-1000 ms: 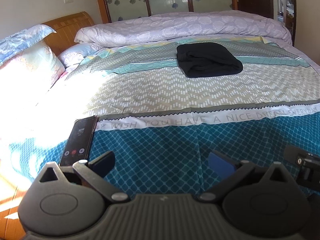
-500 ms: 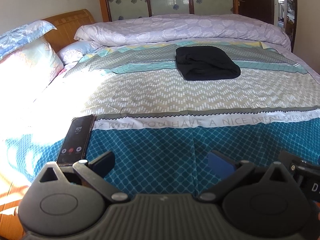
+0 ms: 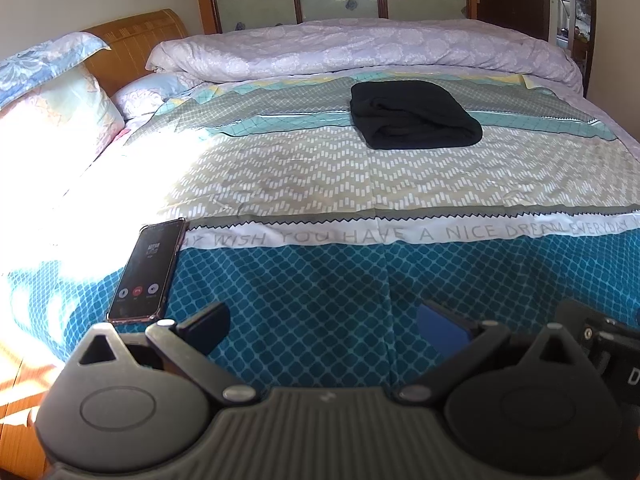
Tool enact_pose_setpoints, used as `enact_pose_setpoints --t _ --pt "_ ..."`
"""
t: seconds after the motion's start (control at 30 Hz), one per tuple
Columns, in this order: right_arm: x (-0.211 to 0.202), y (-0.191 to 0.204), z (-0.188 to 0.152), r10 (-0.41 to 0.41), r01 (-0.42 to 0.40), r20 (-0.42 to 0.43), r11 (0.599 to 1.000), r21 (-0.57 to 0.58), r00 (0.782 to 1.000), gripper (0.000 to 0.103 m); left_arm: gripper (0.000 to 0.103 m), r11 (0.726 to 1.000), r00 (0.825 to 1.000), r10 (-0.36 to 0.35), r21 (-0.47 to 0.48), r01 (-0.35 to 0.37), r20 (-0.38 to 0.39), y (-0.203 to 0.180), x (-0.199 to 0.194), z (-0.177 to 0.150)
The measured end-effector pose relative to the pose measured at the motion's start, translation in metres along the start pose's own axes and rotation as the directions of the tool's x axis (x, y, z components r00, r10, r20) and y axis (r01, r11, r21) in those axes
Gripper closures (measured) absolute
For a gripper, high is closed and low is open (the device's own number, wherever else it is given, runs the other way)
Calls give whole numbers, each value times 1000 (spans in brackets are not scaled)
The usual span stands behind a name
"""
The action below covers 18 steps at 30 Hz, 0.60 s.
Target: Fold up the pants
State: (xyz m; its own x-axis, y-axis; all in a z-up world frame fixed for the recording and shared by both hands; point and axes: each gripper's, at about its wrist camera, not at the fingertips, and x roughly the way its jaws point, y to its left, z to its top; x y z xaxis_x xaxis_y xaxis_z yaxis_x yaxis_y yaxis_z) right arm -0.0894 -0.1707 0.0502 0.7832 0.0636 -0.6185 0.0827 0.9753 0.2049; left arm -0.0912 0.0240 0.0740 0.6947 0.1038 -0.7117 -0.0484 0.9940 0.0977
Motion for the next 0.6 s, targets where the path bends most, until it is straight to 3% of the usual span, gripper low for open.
enact_pose_setpoints --t 0.3,0.6 --pt "2 -3 0 -15 15 -5 1000 23 1000 0 0 999 1000 -23 -27 23 7 2 -1 -2" --pt "-6 -9 4 -70 67 57 997 39 996 0 0 999 1000 -7 -48 8 20 3 -2 -2"
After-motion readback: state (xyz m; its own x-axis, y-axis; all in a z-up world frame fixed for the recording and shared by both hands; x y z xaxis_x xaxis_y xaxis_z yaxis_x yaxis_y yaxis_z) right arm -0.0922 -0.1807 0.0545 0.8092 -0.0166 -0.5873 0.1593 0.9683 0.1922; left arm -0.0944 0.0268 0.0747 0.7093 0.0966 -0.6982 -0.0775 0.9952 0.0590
